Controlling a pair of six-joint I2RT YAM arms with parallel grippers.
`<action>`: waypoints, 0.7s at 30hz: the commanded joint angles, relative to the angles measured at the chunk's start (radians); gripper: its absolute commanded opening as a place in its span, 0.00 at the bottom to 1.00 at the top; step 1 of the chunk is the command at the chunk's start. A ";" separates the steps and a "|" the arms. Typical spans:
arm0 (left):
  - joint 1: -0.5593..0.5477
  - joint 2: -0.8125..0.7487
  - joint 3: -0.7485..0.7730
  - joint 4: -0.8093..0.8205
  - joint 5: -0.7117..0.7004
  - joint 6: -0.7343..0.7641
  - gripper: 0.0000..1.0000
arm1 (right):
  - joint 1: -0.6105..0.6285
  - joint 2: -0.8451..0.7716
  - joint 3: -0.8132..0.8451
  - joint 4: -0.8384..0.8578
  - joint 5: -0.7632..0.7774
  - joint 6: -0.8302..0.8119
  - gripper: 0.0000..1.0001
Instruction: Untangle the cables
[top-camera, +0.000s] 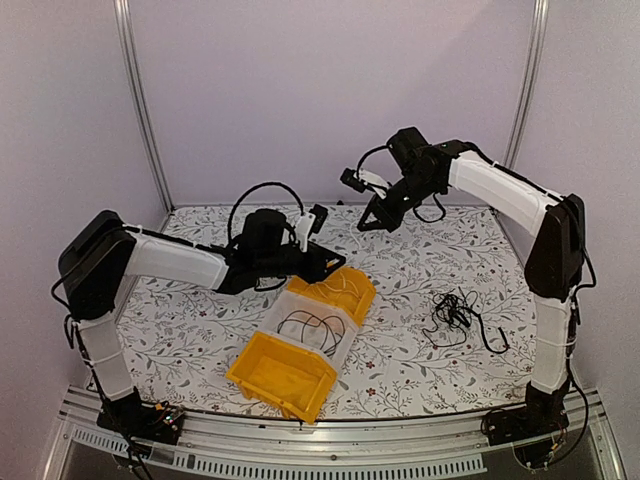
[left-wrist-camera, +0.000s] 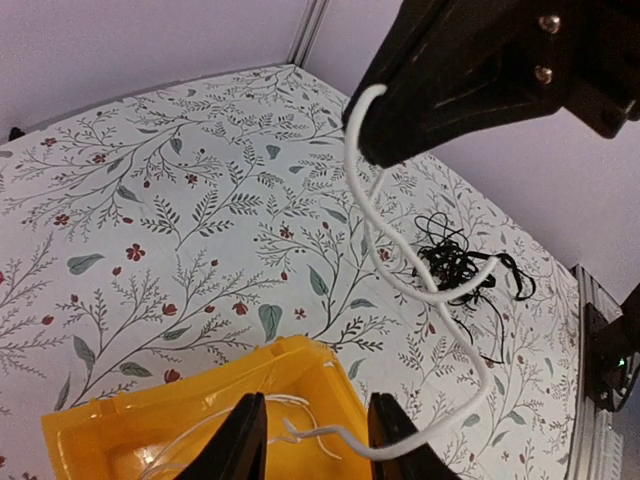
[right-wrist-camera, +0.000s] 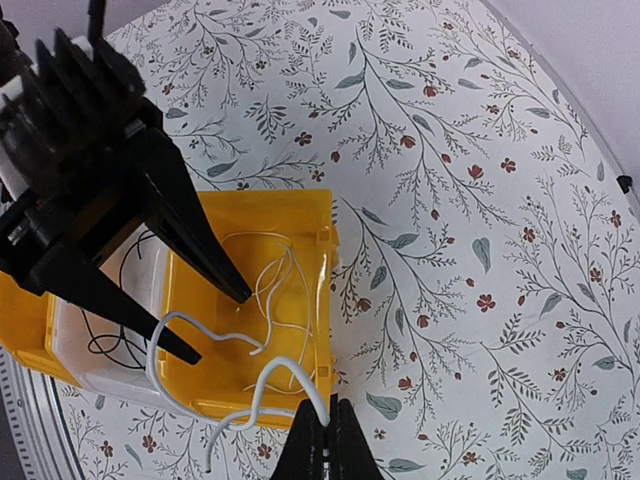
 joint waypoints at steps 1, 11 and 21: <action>0.009 -0.122 -0.052 -0.066 -0.024 0.051 0.41 | 0.030 0.054 0.028 0.018 -0.002 0.013 0.00; 0.008 -0.414 -0.285 -0.192 -0.095 0.047 0.45 | 0.102 0.130 0.000 0.044 -0.014 0.029 0.00; 0.008 -0.593 -0.375 -0.306 -0.219 -0.017 0.47 | 0.110 0.212 0.039 0.074 0.036 0.050 0.00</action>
